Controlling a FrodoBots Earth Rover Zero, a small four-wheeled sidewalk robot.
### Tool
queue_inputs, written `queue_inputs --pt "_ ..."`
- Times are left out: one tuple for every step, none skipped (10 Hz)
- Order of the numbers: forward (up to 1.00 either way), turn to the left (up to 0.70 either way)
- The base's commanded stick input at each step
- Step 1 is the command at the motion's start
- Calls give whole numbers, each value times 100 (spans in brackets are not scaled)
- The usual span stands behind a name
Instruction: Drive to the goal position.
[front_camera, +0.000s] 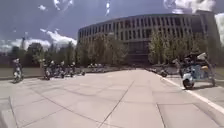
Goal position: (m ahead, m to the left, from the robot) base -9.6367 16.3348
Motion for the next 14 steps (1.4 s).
queue_inputs --pt "0 70" --pt "0 70" --pt "0 70" --pt "0 70" --pt "0 70" --pt "0 70" --pt "0 70" --pt "0 70" --pt "0 70" --pt "0 70" --pt "0 70" --pt "0 70" --pt "0 70" --pt "0 70"
